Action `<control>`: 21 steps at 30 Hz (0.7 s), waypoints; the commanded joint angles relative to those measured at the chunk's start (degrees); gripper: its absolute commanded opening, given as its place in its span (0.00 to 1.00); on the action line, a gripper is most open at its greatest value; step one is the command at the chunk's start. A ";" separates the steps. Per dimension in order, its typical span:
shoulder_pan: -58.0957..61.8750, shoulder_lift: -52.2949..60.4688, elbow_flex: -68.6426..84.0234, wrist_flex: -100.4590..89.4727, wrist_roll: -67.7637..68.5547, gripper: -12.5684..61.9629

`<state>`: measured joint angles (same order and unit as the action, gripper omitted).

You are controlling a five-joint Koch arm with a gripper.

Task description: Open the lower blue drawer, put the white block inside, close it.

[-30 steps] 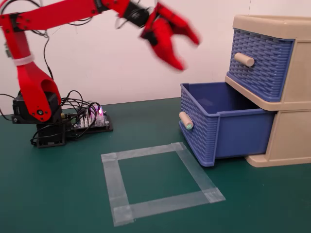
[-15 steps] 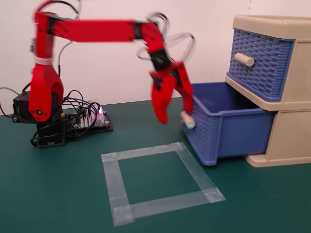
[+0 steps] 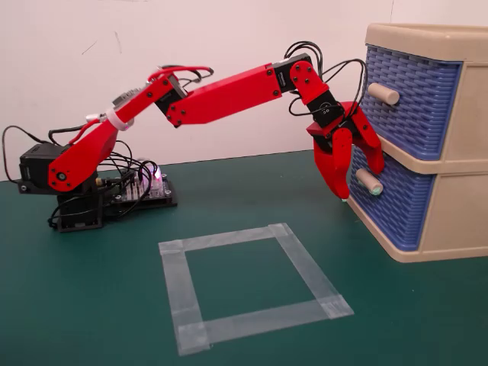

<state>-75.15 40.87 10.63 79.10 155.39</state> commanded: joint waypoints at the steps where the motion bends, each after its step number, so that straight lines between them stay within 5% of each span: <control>1: 0.18 5.62 -3.16 7.38 2.90 0.62; 5: 9.05 16.52 -2.55 35.86 -4.04 0.62; 8: 17.14 24.52 2.90 38.94 -15.82 0.62; 21: 74.00 61.96 85.08 20.48 -78.75 0.62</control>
<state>-2.64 98.88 96.94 101.69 80.95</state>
